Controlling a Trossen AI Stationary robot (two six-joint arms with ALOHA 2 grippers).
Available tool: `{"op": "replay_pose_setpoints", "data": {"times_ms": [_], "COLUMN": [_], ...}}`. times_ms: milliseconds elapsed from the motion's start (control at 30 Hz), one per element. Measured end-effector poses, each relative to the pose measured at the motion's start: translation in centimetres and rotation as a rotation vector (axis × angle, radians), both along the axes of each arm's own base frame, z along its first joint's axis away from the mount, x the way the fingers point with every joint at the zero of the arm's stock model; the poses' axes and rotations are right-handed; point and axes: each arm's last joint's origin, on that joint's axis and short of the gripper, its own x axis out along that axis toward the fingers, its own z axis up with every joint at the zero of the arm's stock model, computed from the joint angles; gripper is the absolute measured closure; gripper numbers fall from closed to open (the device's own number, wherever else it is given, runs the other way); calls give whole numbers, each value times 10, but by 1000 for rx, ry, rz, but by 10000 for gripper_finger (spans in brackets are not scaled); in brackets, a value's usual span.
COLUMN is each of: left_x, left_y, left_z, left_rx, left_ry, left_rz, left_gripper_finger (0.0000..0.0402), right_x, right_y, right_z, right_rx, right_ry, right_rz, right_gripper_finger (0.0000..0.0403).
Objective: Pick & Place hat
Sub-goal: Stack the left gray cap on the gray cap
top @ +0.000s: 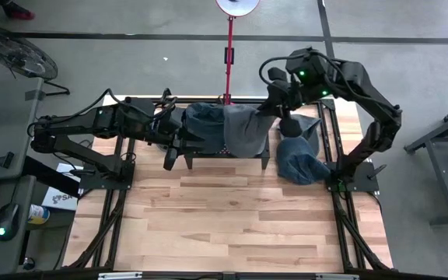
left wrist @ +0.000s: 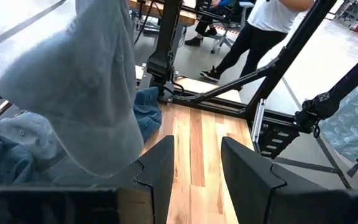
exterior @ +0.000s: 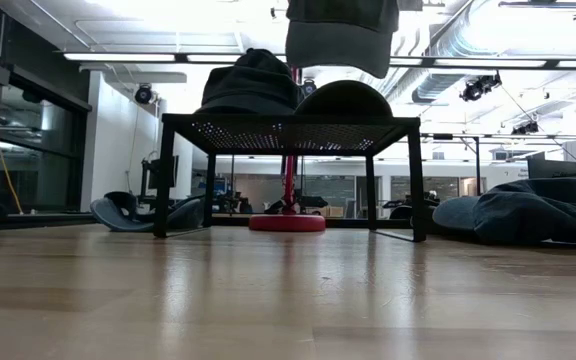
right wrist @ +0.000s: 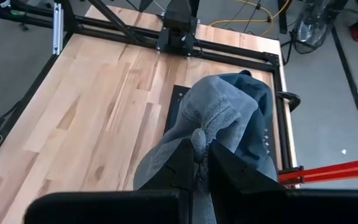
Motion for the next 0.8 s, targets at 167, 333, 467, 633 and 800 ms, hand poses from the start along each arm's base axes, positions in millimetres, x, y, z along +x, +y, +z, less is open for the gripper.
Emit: {"op": "replay_pose_setpoints", "data": {"times_ms": [167,333,467,633,800], "left_x": [0,0,0,0,0], "left_y": [0,0,0,0,0], "left_z": [0,0,0,0,0], "left_rx": [-1,-1,-1,-1,-2], "left_ry": [-1,0,0,1,1], "left_rz": [2,2,2,2,0], "left_gripper_finger": [271,271,271,271,271], "right_x": [2,3,2,0,2], "right_y": [-4,-10,-14,-18,-23], "right_z": [-3,-5,-4,-5,-7], "right_rx": [-9,-3,3,-5,-1], "right_ry": [13,20,17,19,33], "right_rz": [-4,-17,-17,-27,-39], "right_gripper_finger": [385,385,385,385,385]}}
